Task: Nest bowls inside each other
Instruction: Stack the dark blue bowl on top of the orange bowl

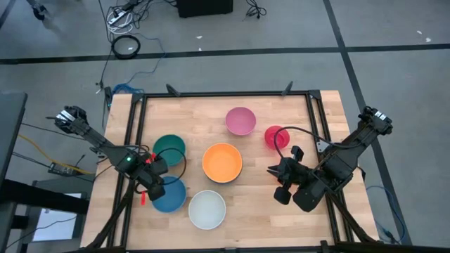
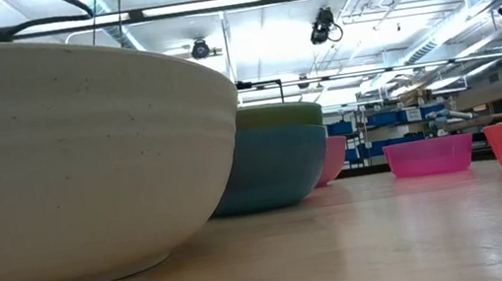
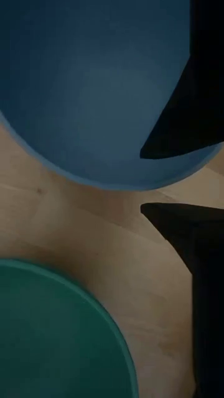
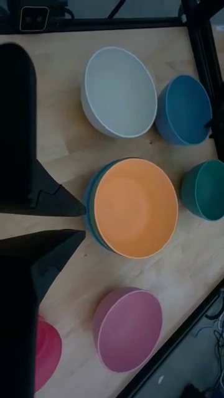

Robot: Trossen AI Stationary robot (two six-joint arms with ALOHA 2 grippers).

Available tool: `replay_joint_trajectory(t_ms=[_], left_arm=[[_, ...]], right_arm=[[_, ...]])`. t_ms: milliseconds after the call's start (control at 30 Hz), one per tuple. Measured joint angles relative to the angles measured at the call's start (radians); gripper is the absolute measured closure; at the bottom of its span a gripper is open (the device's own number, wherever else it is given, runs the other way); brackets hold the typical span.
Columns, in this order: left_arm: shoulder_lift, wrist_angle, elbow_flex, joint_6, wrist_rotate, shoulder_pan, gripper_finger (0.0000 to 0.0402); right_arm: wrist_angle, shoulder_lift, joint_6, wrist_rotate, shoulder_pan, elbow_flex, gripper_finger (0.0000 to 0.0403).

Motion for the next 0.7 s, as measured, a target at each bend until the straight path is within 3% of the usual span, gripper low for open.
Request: replay_joint_trajectory(t_ms=[700], left_arm=[[0.135, 0.057, 0.0, 0.048, -0.03, 0.0, 0.027]], right_arm=[[0.0, 0.0, 0.003, 0.0, 0.0, 0.0, 0.0367]])
